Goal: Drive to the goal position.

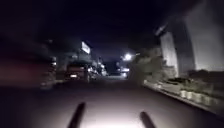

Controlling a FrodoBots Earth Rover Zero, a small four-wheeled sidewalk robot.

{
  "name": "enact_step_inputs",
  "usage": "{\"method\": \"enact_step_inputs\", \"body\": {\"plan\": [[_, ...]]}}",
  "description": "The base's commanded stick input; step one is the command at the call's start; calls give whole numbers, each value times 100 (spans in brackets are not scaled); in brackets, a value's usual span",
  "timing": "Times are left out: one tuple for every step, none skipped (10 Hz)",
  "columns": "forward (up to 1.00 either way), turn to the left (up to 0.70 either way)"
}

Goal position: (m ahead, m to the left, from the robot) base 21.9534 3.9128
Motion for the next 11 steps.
{"method": "enact_step_inputs", "body": {"plan": [[100,-30],[100,-37],[100,-37],[100,-36],[100,0],[100,3],[100,3],[100,3],[100,3],[100,3],[100,3]]}}
